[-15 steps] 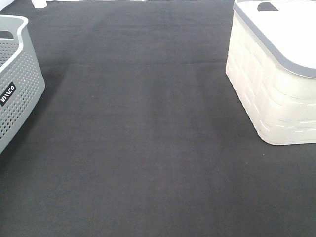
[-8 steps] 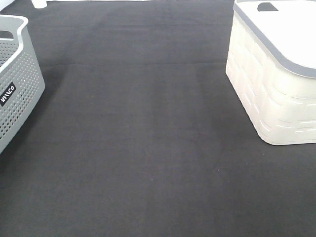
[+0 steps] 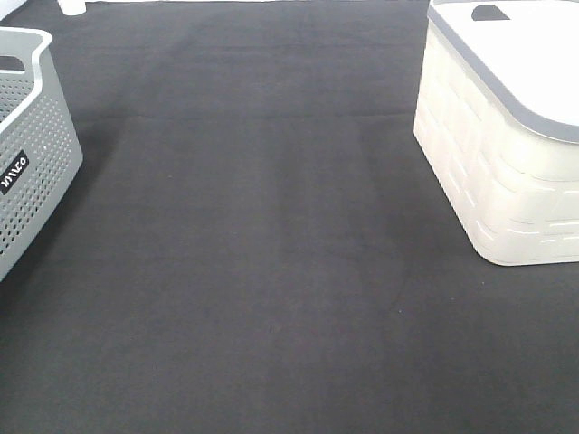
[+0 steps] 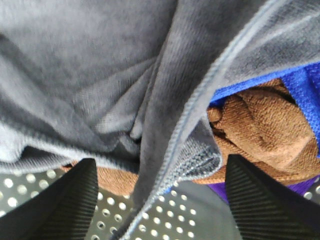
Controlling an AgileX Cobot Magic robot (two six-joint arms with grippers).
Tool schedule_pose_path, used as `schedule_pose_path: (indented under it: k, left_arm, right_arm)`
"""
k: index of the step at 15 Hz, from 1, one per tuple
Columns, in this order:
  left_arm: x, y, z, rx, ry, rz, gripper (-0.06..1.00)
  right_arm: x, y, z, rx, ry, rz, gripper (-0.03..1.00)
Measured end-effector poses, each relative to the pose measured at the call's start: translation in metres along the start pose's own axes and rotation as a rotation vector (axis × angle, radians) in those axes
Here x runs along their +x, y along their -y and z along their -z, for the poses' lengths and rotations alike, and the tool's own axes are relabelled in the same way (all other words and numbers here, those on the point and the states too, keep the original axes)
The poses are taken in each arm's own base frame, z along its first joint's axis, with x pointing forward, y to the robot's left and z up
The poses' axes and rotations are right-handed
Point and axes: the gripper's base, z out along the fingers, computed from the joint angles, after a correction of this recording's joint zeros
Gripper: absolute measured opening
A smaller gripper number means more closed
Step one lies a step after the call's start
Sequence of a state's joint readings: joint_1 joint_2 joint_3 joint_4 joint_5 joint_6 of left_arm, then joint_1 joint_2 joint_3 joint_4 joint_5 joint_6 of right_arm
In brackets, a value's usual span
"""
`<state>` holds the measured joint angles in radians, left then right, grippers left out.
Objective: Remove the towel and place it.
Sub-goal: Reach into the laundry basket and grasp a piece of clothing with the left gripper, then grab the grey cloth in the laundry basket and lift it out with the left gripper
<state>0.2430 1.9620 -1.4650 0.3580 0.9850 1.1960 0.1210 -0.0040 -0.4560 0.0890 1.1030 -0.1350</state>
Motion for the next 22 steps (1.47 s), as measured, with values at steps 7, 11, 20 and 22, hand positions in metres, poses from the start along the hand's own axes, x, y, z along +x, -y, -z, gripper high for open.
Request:
schedule_pose_path:
  k: [7, 11, 20, 22]
  left_arm:
    - [0.001, -0.0002, -0.0001, -0.002, -0.007, 0.178, 0.67]
    - [0.001, 0.0, -0.0001, 0.0, -0.008, 0.274, 0.67]
    - [0.0048, 0.0036, 0.0001, 0.037, -0.051, 0.11, 0.0]
    - [0.0041, 0.0036, 0.0, 0.037, -0.044, 0.146, 0.0]
  right_arm:
    - [0.0, -0.0001, 0.0, -0.001, 0.0, 0.0, 0.68]
    - [0.0, -0.0001, 0.0, -0.001, 0.0, 0.0, 0.68]
    - [0.0, -0.0001, 0.0, -0.001, 0.0, 0.0, 0.68]
    - [0.0, -0.0001, 0.0, -0.001, 0.0, 0.0, 0.68]
